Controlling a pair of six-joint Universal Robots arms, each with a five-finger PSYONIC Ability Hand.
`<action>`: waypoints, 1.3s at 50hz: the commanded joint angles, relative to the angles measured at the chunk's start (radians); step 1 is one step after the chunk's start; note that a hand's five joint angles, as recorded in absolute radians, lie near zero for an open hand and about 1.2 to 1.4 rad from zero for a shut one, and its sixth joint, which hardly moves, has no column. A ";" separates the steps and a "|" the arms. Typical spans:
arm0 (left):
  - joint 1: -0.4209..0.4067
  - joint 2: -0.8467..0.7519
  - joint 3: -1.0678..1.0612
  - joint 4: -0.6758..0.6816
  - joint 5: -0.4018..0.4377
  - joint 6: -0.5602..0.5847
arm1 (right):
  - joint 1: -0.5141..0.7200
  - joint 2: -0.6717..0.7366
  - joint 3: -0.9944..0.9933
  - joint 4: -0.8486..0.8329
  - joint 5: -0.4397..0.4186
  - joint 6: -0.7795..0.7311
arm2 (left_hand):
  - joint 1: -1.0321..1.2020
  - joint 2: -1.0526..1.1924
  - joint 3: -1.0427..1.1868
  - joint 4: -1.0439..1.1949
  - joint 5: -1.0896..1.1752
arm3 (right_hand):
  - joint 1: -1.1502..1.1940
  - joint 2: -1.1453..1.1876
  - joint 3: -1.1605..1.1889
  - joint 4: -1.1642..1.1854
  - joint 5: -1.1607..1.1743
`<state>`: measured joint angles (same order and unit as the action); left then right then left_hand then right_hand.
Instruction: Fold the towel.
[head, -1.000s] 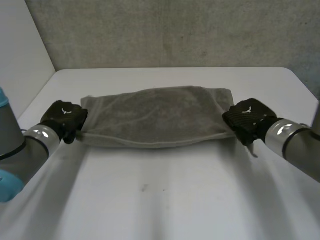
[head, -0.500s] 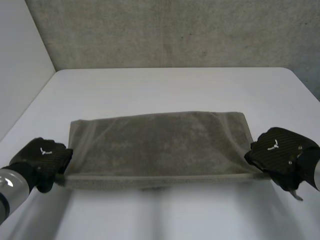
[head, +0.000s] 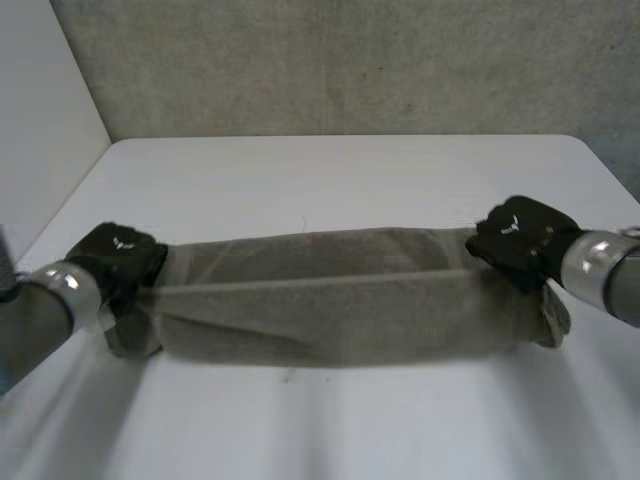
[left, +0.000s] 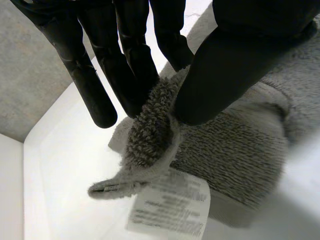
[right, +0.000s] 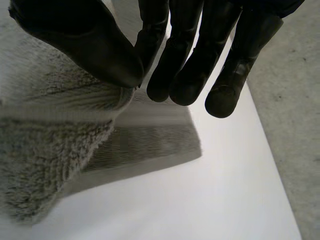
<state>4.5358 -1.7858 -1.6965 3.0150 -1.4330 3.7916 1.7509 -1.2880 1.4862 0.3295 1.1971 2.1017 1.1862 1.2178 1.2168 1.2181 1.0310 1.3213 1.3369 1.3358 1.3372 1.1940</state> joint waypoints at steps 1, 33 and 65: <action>-0.038 -0.258 0.279 -0.004 -0.044 -0.065 | 0.079 0.228 -0.236 -0.107 0.058 0.008 | 0.210 0.178 0.180 0.178 0.191 | 0.075 0.059 0.060 0.059 0.028; -0.087 -0.707 0.842 0.001 -0.113 -0.070 | 0.116 0.726 -0.710 -0.263 0.065 -0.002 | 0.210 0.178 0.180 0.178 0.191 | 0.075 0.059 0.060 0.059 0.028; -0.093 -0.541 0.830 -0.024 -0.115 -0.064 | 0.102 0.549 -0.750 -0.264 0.107 0.345 | -1.011 -1.042 -1.041 -1.043 -1.030 | -1.147 -1.162 -1.161 -1.163 -1.194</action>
<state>4.4458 -2.4339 -0.7959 3.0085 -1.5500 3.7387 1.8651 -0.6061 0.6565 0.0498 1.2958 2.3359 0.1744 0.1675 0.1695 0.1690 0.0324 0.2316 0.2436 0.2421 0.2595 0.0598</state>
